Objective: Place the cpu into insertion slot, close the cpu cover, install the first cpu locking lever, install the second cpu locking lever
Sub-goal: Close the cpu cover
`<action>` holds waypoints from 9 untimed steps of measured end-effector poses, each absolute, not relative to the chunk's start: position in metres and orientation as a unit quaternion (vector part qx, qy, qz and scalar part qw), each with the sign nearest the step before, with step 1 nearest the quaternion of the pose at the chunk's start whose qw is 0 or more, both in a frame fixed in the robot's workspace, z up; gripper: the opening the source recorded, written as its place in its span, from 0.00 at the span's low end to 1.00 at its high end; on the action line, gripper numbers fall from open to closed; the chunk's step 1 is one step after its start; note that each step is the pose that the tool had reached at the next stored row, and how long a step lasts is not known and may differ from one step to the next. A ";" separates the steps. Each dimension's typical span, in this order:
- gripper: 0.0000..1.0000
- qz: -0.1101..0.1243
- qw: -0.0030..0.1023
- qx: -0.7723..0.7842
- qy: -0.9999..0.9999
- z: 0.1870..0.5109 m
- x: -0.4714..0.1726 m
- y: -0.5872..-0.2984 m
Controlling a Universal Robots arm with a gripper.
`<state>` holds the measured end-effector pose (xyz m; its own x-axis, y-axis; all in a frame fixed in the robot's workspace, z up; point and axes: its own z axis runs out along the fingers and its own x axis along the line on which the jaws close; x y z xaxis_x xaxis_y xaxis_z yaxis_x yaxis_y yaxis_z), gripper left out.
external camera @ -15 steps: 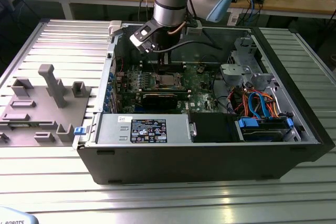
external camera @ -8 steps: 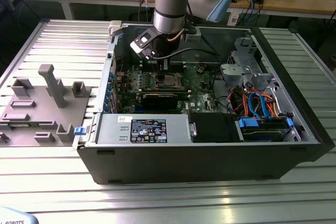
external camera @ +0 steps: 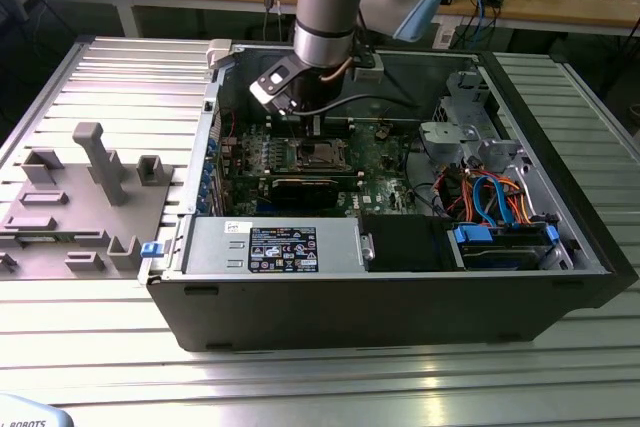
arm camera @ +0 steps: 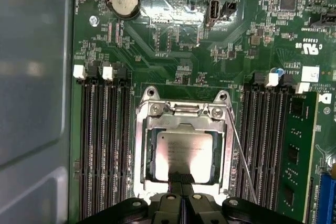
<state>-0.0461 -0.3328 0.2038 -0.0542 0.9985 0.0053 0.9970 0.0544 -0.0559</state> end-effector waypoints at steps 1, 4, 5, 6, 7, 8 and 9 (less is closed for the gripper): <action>0.11 0.018 0.021 -0.687 -0.726 0.204 -0.044 -0.333; 0.11 0.016 0.022 -0.687 -0.726 0.205 -0.042 -0.333; 0.11 0.016 0.023 -0.687 -0.726 0.207 -0.041 -0.333; 0.11 0.017 0.023 -0.687 -0.726 0.210 -0.041 -0.333; 0.11 0.015 0.024 -0.687 -0.726 0.215 -0.040 -0.333; 0.11 0.015 0.024 -0.687 -0.726 0.216 -0.040 -0.333; 0.11 0.015 0.025 -0.687 -0.726 0.217 -0.040 -0.333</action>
